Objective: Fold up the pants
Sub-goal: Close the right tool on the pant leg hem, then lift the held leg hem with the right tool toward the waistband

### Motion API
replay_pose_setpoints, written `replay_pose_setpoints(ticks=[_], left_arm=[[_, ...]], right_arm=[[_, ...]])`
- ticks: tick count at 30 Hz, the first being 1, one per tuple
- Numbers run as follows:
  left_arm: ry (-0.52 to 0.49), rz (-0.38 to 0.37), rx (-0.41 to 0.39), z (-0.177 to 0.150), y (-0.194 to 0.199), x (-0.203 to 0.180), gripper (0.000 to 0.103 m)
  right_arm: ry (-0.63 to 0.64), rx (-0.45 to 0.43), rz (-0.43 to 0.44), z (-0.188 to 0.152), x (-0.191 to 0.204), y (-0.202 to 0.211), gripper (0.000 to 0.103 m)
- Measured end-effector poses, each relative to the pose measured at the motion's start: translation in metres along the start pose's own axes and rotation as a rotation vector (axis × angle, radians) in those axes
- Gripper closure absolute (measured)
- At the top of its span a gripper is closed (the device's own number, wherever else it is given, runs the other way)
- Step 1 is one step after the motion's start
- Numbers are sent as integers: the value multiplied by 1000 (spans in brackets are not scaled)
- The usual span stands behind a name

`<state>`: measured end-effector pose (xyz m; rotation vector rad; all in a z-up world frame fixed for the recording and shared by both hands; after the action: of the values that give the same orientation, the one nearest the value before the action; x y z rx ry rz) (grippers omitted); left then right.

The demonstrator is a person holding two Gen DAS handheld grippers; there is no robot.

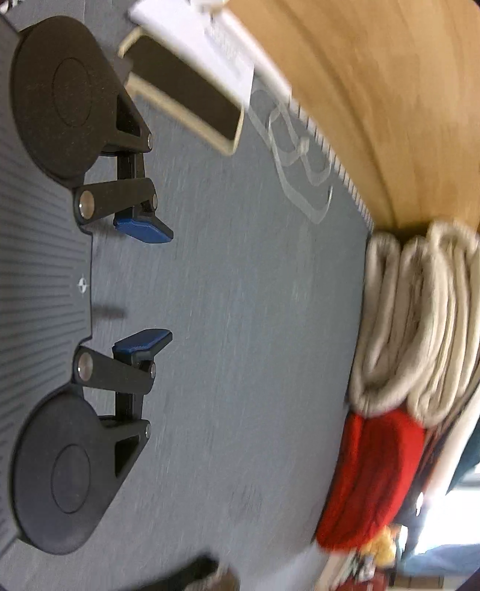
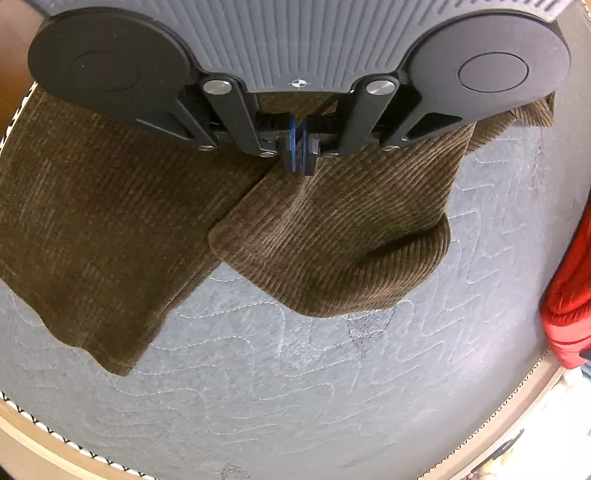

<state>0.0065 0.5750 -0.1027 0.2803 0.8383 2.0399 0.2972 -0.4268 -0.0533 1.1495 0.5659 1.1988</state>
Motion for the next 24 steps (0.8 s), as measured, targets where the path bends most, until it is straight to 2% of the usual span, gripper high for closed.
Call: replay_pose_setpoints(ticks=[3,8,12,15,19,20,21,22,24], left_arm=[[-109,-55,-36,8,15,-40,46],[-155,-141,-124,42,43,-118,46],[-208,-144,-191,64,75,-212,34],[-199,-171,-171,73,101,-286,31],[-209,-304,-78,52,151,-378,32],[-217,-327,-67,44,162,-396,37],[-223,-352,-58,38,170,-415,50],[-229,-382,-48,30,176,-434,58],[-247,-450,-39,11,180,-465,89]], right_arm=[[-4,-6,17,2,2,-1,100],[-17,-8,38,4,9,-5,100],[-21,-9,59,3,19,-7,100],[-27,-15,64,2,22,-8,100],[-45,-13,70,-1,19,-11,100],[-53,-14,70,-1,17,-11,100],[-64,-18,71,0,15,-10,100],[-71,-25,69,1,14,-10,100],[-86,-45,65,3,7,-6,100]])
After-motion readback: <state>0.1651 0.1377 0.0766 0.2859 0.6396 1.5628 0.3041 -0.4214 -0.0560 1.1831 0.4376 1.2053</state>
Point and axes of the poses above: each gripper's, at about its wrist camera, not at the fingertips, and y roughly against the way its jaws point, x to its left, z to its top, the point moved 7 cm from there along -y, roughly the way its jaws point, and after that the axes turned 11 degrees about y, right-handed, at the moved point
